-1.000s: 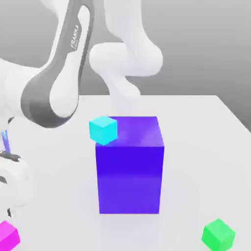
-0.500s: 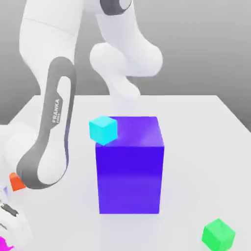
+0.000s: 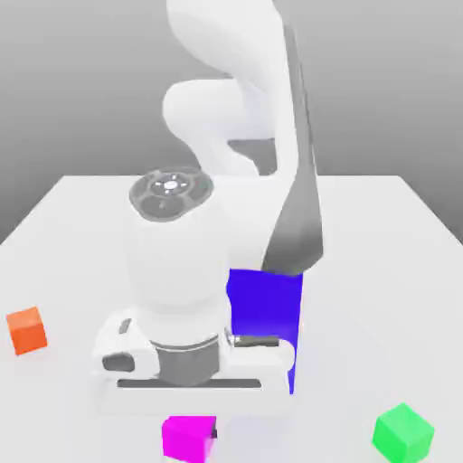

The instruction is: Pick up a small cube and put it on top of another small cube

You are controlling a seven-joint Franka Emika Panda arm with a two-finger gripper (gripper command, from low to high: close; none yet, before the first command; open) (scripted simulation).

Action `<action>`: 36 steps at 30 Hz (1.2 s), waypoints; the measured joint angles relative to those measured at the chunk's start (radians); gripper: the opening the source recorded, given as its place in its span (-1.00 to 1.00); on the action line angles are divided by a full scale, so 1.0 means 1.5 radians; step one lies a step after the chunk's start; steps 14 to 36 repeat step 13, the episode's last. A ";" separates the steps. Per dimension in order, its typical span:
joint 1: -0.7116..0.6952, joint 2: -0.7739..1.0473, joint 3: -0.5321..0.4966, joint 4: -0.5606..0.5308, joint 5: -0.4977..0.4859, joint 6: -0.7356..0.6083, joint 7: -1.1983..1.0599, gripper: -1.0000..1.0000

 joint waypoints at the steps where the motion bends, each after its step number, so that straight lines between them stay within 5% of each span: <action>1: 0.019 -0.009 0.013 -0.007 -0.010 0.000 0.001 -1.00; 7: 0.138 0.029 0.081 -0.015 -0.086 0.055 0.020 -1.00; 8: 0.148 0.047 0.083 -0.013 -0.094 0.071 0.024 1.00; 36: 0.148 0.047 0.083 -0.013 -0.094 0.071 0.024 1.00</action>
